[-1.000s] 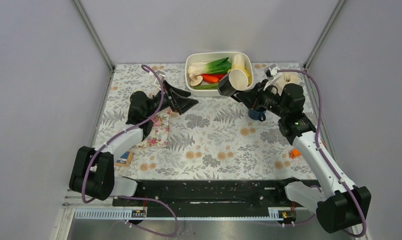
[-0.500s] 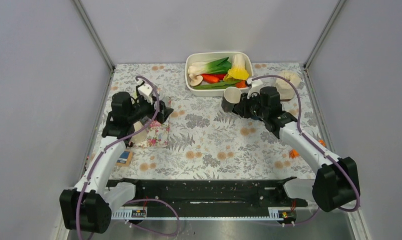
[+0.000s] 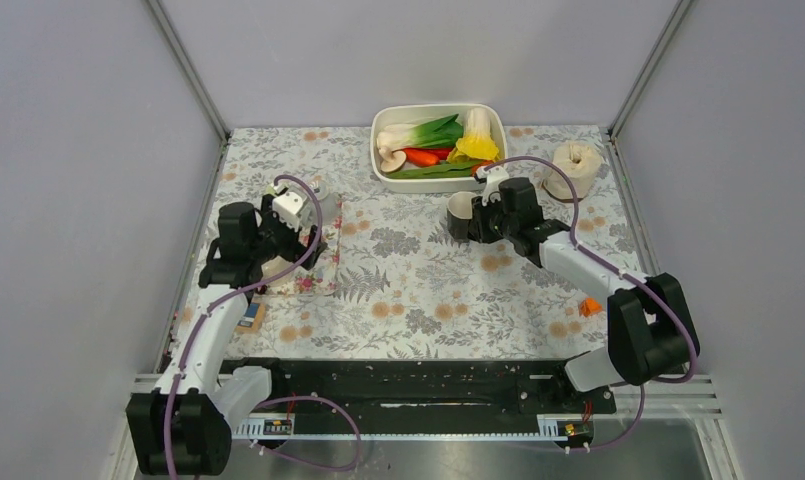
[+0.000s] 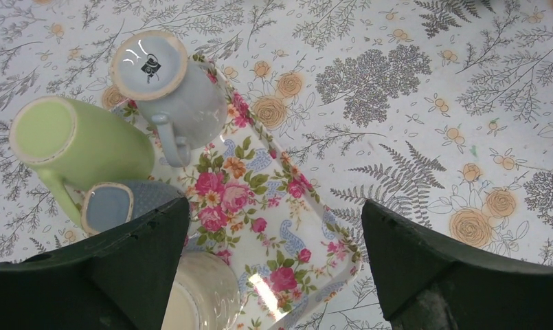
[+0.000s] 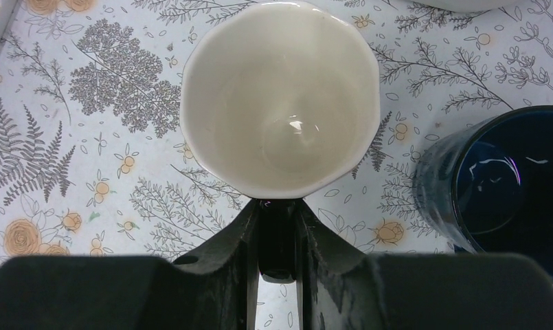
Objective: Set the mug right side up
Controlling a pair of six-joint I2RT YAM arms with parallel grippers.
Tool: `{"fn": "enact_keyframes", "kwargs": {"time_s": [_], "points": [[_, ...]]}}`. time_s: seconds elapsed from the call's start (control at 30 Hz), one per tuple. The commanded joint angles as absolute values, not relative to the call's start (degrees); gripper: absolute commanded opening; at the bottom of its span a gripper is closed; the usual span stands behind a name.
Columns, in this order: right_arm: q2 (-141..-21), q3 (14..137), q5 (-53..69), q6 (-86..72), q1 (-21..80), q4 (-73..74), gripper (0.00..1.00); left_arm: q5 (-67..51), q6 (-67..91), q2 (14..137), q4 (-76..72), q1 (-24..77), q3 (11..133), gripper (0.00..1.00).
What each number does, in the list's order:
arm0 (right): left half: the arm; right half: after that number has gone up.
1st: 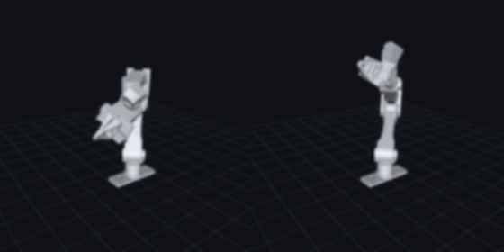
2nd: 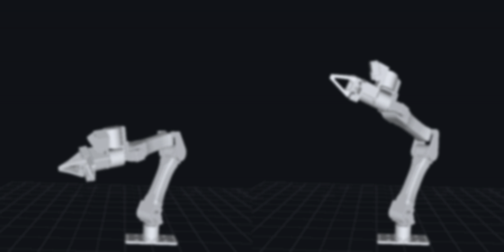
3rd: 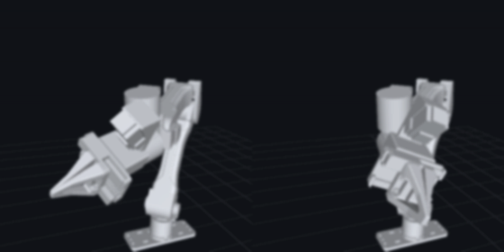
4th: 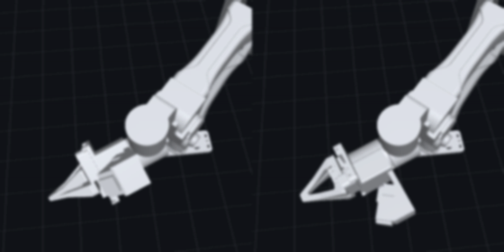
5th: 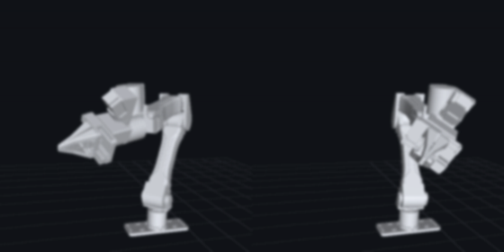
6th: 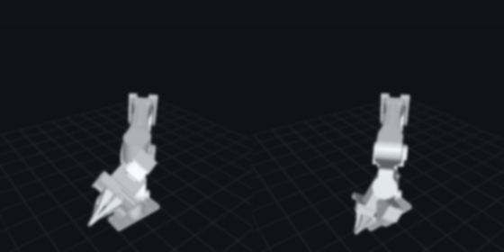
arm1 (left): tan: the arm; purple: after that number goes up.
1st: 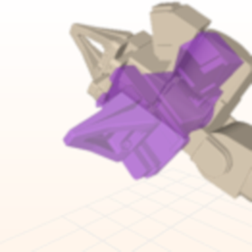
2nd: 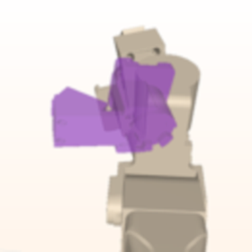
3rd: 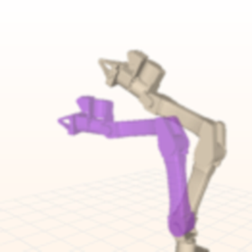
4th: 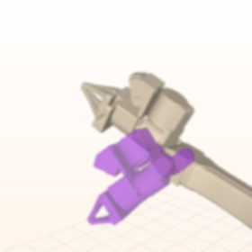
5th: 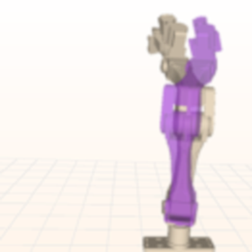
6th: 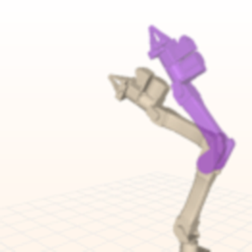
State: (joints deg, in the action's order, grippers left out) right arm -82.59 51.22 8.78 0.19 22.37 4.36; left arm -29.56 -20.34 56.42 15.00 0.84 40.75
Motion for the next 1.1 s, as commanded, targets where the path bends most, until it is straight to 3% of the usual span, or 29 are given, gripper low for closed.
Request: {"fn": "enact_keyframes", "kwargs": {"time_s": [0.0,0.83,1.07], "points": [[-82.5,56.3,6.6,1.2,23.7,-2.3,0.00,-29.9,-22.1,53.4,12.6,0.0,39.3,0.99],[-89.8,57.5,1.4,0.4,27.1,-3.5,0.01,-34.5,-21.3,54.0,12.0,-3.3,38.3,0.99],[-89.4,57.8,3.6,-2.1,27.1,-2.2,0.21,-34.9,-21.3,54.0,12.0,-3.5,38.3,0.99]]}}
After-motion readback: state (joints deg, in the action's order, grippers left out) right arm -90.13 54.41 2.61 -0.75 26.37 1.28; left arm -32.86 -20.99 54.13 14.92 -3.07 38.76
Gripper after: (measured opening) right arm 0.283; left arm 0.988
